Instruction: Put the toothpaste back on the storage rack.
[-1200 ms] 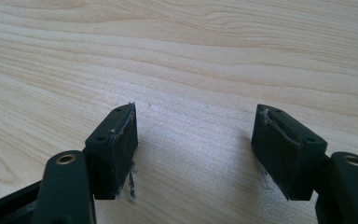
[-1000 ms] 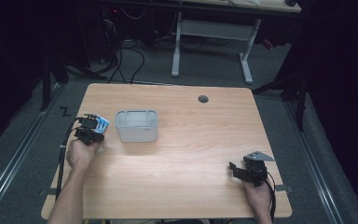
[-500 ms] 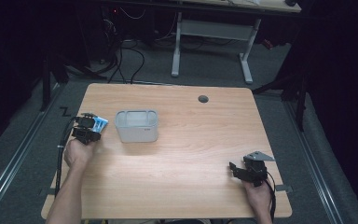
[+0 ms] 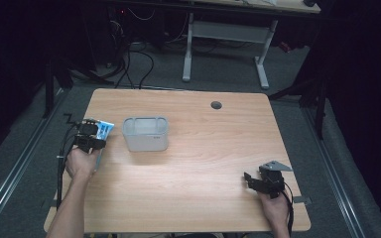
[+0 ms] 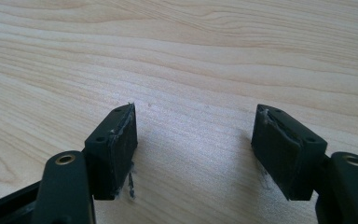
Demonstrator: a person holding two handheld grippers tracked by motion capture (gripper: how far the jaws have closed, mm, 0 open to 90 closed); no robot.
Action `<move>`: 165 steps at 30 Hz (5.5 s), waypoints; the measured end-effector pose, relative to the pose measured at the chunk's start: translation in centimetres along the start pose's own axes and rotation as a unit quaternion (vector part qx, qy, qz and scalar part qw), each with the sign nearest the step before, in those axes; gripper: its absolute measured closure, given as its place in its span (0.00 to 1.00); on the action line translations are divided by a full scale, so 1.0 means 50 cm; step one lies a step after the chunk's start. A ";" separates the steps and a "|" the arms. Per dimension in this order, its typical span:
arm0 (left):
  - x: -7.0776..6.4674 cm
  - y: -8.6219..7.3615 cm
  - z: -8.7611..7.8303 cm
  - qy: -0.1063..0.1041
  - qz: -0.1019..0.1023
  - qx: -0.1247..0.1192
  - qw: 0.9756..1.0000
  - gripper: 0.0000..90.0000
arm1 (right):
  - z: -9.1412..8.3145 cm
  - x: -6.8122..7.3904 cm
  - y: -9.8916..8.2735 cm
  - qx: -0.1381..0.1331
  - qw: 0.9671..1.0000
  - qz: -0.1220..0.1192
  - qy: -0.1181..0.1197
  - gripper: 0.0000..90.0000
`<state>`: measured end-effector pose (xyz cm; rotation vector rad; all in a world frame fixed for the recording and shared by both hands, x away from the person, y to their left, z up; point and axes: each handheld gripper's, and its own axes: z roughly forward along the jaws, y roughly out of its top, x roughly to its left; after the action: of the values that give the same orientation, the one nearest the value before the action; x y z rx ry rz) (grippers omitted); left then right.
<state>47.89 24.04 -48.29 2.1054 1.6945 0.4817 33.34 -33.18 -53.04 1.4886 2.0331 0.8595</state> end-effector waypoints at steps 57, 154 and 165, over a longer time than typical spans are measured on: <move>-0.039 -0.021 -0.199 -0.082 0.035 -0.133 0.987 0.77 | 0.000 0.000 0.000 0.000 1.000 -0.001 0.000 0.35; -0.226 0.232 -0.153 -0.118 0.063 -0.220 0.966 0.78 | -0.001 0.001 0.000 0.001 1.000 -0.005 0.004 0.35; -0.227 0.224 -0.135 -0.112 0.067 -0.213 0.968 0.78 | -0.001 0.001 0.000 0.001 1.000 -0.005 0.004 0.34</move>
<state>51.61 11.38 -37.06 1.8813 1.2025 0.5658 33.28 -33.12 -53.03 1.4772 2.0460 0.8598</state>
